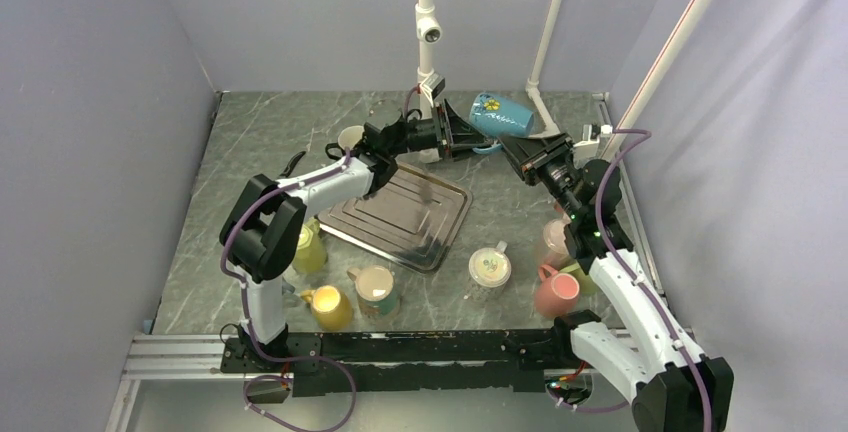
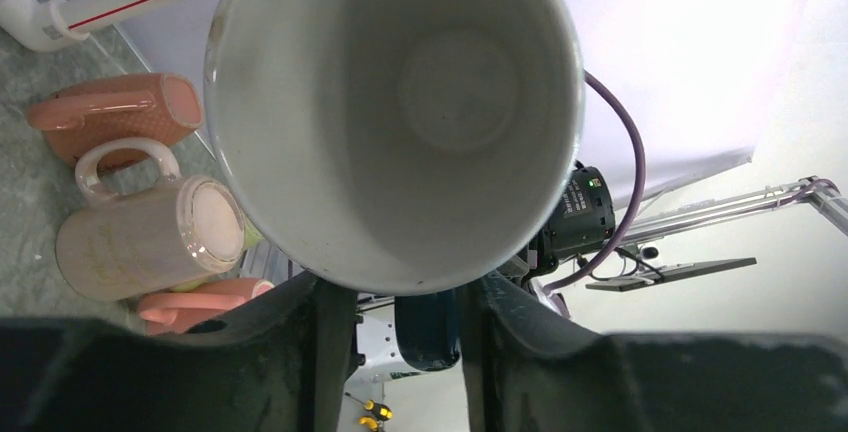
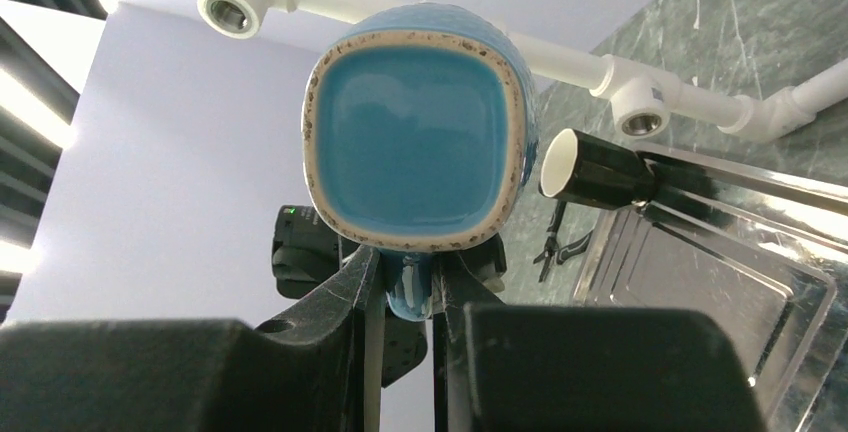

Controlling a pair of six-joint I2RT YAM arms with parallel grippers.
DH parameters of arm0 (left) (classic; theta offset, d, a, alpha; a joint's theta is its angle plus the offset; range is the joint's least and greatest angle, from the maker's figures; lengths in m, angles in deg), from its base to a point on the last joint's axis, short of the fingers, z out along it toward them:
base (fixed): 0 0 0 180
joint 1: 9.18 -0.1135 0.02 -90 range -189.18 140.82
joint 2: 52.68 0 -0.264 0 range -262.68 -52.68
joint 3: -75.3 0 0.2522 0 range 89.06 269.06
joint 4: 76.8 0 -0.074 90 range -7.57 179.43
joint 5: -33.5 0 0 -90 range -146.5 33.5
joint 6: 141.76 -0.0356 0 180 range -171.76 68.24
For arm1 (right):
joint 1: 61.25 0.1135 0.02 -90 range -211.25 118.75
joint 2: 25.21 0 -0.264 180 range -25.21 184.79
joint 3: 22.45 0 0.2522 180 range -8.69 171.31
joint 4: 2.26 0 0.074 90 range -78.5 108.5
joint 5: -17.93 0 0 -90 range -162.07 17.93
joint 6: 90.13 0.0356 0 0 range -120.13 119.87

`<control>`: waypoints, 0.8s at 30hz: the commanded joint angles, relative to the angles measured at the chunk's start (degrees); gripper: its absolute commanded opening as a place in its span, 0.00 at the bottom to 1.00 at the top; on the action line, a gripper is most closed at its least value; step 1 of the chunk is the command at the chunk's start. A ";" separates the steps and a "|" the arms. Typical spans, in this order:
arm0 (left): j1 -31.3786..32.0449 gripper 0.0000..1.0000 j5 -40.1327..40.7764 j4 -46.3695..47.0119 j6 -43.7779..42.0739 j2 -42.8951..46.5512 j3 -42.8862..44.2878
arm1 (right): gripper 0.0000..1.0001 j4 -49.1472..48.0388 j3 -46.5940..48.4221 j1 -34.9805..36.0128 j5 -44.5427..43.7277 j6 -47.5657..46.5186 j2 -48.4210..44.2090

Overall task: Turn the mug right side up
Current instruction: Turn over the cup at the corner of the board.

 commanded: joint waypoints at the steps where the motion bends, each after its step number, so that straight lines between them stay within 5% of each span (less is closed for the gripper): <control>1: 1.42 0.40 -0.67 0.05 1.61 2.08 -0.20 | 0.00 -8.91 0.00 0.21 3.27 1.35 -0.39; 6: 1.59 0.03 1.01 1.68 -0.39 3.80 -2.21 | 0.00 -6.86 -0.68 0.21 3.24 0.40 -2.11; 10: 1.69 0.03 3.15 3.31 -3.19 6.23 -5.42 | 0.00 -3.21 -0.71 0.23 2.41 -1.11 -3.37; 16: 1.70 0.03 2.75 -3.52 -12.54 11.05 -6.64 | 0.67 2.44 1.03 0.27 1.96 -7.78 -4.16; 24: 1.19 0.03 5.63 -41.65 -45.21 20.29 0.37 | 0.83 11.59 2.27 0.18 -1.80 -19.64 -7.15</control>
